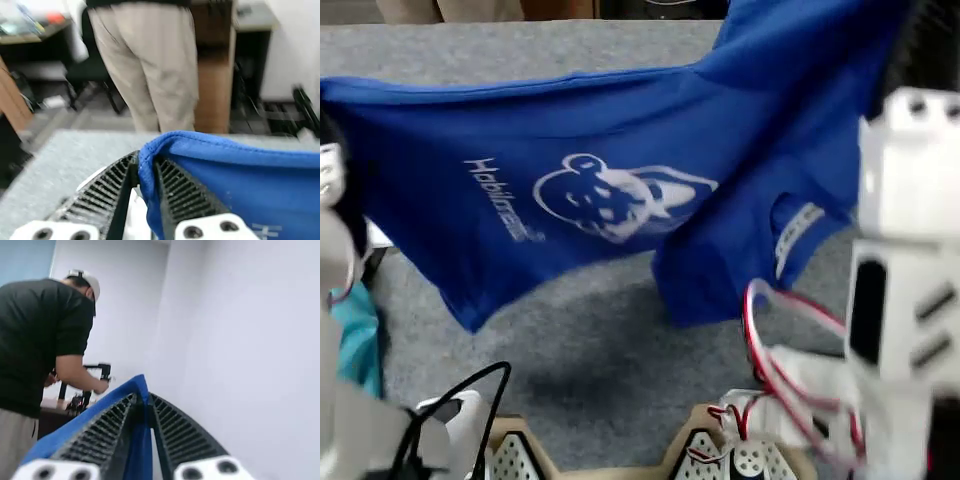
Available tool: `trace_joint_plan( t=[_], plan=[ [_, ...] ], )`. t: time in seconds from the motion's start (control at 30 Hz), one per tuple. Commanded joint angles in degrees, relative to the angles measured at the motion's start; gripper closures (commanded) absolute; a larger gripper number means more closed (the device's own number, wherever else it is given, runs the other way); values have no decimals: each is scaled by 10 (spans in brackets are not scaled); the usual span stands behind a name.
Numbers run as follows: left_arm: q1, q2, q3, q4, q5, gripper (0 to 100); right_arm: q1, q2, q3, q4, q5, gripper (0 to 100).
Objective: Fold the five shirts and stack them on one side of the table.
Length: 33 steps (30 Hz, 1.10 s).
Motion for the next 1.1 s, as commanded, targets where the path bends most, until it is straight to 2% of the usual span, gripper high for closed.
trace_joint_plan(
  t=[0.0,0.33,0.63,0.77,0.87,1.07],
  plan=[
    [-24,-22,-46,4,2,981,12,-54,27,-29,11,994],
    [-21,-90,-56,4,1,981,12,-160,175,-133,12,994],
    [-21,-111,-45,4,2,981,12,-177,268,-289,12,994],
    [-20,-111,42,4,2,981,7,-177,319,-345,12,994],
    [-19,-111,121,-12,8,981,-28,-176,361,-375,23,994],
    [-19,-118,296,-127,51,981,-114,-176,459,-381,105,994]
  ],
)
